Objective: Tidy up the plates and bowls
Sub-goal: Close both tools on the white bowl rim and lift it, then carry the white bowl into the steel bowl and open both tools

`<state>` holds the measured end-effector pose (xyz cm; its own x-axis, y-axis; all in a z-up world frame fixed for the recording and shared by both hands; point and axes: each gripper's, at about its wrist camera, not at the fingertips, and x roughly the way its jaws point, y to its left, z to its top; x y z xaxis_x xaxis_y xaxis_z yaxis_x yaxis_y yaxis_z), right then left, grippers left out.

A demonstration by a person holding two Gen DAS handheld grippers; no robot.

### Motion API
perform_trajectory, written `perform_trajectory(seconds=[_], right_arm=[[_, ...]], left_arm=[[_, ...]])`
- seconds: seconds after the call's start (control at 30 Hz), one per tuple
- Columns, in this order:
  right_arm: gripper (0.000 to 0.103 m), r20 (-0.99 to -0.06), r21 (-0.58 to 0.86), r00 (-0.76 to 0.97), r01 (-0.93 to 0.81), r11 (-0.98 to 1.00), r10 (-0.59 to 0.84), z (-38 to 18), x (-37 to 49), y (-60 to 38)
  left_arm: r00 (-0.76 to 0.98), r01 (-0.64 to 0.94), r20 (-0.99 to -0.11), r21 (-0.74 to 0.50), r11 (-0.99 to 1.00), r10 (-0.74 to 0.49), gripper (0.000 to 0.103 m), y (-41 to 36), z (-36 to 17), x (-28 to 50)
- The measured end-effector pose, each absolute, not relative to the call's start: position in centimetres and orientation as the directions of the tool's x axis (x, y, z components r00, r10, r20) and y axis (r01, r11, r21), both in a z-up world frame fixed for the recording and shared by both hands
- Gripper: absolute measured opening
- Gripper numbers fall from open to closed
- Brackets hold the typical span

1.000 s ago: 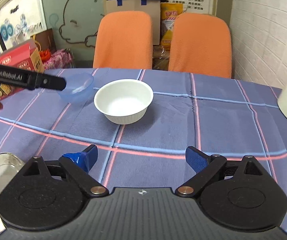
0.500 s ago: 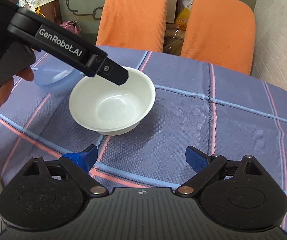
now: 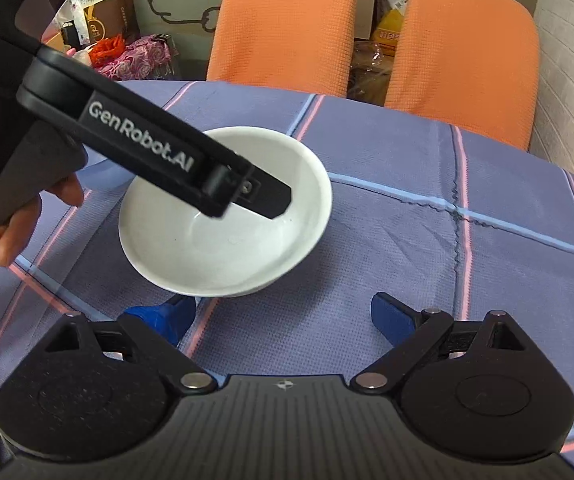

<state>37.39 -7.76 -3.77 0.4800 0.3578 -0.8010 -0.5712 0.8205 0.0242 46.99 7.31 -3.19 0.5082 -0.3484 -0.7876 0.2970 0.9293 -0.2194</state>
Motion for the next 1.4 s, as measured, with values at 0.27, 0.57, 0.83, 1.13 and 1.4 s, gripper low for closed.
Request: perform_trajectory(seconds=[0.27,0.57,0.83,1.13,1.4], right_arm=[[0.081,-0.803,-0.036,0.469,-0.654,0.755,0.368,-3.9,38.0,-6.6],[0.080,-0.744,-0.043,0.511,-0.680,0.732,0.430,-3.2,37.6,-5.1],[0.081,-0.707,-0.053,0.547,-0.672,0.738,0.448,-1.0,35.4,-5.3],[0.081,-0.675,-0.084,0.591,-0.656,0.750,0.441,2.3,28.2,-8.1],[0.082,-0.686,-0.104,0.608,-0.624,0.774,0.398,0.7,18.8,-11.0]], left_arm=[[0.470,0.306,-0.808,-0.228,0.924,-0.355,0.070,6.8,-4.6,47.1],[0.469,0.281,-0.809,-0.243,0.928,-0.354,0.045,6.9,-4.1,46.1],[0.510,0.292,-0.782,-0.233,0.928,-0.357,0.045,6.7,-1.2,43.7],[0.538,0.352,-0.743,-0.233,0.907,-0.399,0.046,4.1,2.5,35.0],[0.504,0.415,-0.744,-0.237,0.878,-0.439,0.052,1.2,2.3,25.6]])
